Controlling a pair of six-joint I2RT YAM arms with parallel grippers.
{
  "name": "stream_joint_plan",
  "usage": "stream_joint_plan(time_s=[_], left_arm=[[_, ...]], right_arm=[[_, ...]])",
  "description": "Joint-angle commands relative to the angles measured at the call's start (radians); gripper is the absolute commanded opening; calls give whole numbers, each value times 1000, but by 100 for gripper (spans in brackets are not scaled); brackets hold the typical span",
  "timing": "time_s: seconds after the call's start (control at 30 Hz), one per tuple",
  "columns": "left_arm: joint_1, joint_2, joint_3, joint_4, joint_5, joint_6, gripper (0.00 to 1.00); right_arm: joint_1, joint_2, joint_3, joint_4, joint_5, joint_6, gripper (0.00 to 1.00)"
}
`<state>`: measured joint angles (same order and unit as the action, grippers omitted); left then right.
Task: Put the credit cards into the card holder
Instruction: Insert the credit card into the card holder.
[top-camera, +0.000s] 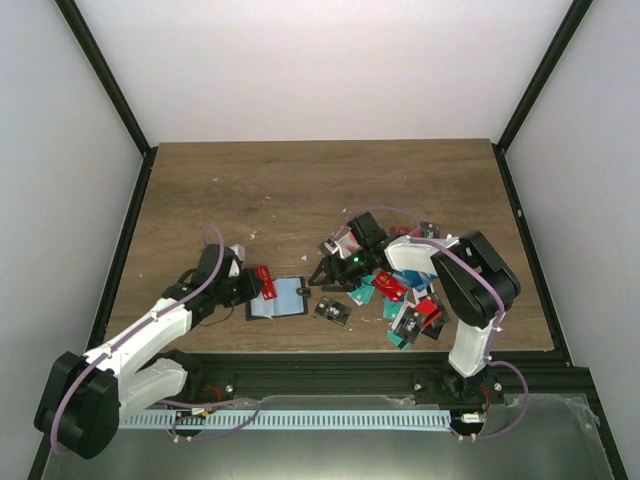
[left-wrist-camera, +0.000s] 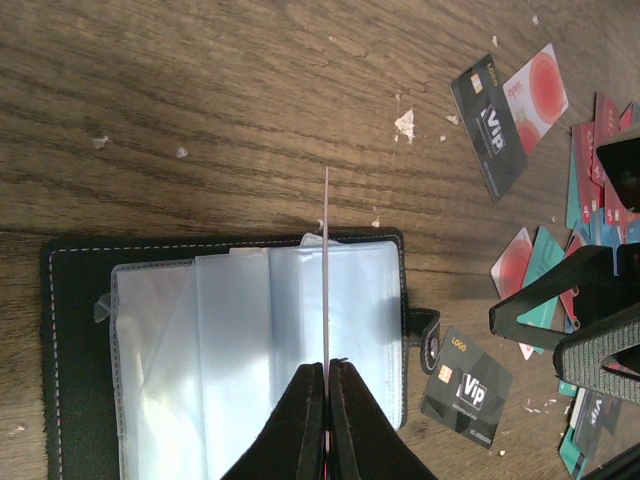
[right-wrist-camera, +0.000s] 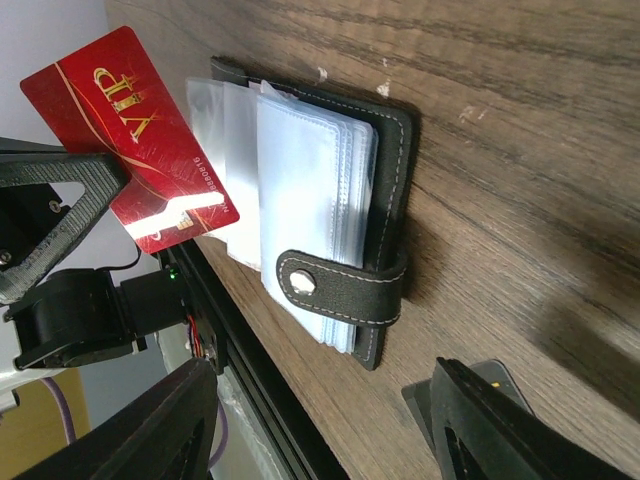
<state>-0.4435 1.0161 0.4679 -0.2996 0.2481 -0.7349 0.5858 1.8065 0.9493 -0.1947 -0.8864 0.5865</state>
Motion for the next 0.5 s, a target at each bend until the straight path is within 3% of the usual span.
stream_joint_plan(time_s=[0.0,0.47], left_arm=[[5,-2,-25,33,-19,15,4],[5,16,-88,146,46,-1,4]], right_arm=[[-1,21,27,3,-25,-12,60],[4,70,35,32,-40,-1,59]])
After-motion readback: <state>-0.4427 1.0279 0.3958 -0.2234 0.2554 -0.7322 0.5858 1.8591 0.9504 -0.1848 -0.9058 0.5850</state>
